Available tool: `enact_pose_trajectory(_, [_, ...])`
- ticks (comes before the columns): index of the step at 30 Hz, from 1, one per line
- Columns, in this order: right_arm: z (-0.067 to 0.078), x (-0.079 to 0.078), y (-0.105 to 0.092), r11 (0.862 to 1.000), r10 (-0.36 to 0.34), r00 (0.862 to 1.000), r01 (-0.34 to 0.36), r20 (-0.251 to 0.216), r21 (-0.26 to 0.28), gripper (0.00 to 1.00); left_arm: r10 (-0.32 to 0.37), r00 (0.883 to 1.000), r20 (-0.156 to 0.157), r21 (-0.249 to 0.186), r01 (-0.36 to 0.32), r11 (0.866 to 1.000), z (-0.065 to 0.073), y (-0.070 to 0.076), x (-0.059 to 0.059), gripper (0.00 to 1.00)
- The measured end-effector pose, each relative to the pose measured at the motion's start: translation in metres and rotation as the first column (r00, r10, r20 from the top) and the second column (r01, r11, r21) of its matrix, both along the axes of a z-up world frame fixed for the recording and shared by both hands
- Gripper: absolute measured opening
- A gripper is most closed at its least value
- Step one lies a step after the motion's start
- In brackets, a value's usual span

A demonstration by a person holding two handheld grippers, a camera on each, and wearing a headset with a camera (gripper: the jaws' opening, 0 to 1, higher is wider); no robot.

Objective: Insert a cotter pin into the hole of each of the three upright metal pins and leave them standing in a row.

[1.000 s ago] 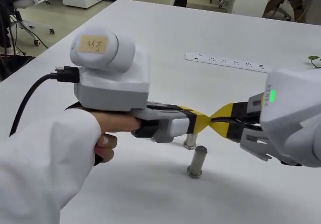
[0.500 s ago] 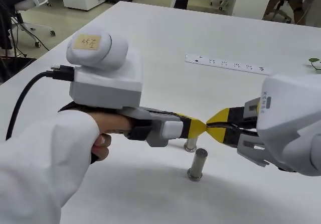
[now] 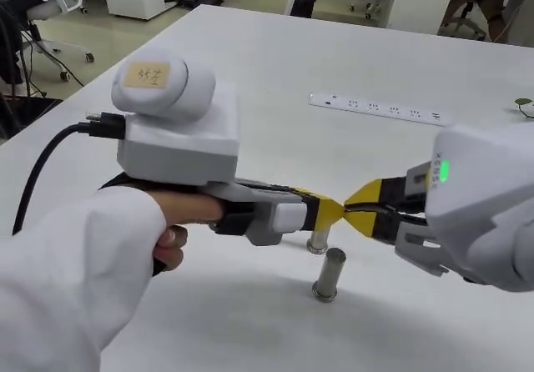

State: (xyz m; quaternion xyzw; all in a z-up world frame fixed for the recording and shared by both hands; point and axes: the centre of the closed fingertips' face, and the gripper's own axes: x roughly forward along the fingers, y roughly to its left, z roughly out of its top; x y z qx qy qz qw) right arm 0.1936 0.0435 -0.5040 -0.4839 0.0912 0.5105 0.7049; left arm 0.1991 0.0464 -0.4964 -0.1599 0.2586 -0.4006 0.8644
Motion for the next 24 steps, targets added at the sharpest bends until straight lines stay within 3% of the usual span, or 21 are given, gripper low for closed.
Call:
enact_pose_trajectory(3, [-0.001,-0.0008,-0.0003,1.0,-0.002,1.0,0.002,0.001,-0.002,0.0,0.0,1.0,-0.008,-0.023,0.0,1.0,0.0032,0.0003,-0.0003,0.02])
enact_pose_trajectory(21, [0.0023,0.0007,0.001,1.0,-0.005,1.0,0.005,0.002,-0.001,0.0,-0.001,1.0,-0.027,-0.02,0.0,1.0,0.0003,0.0006,0.0002,0.0])
enact_pose_trajectory(24, [0.0019,0.0006,0.0011,1.0,-0.005,1.0,0.005,0.001,-0.001,0.0,-0.013,1.0,-0.013,-0.003,0.013,1.0,0.0,0.0007,-0.0003,0.0])
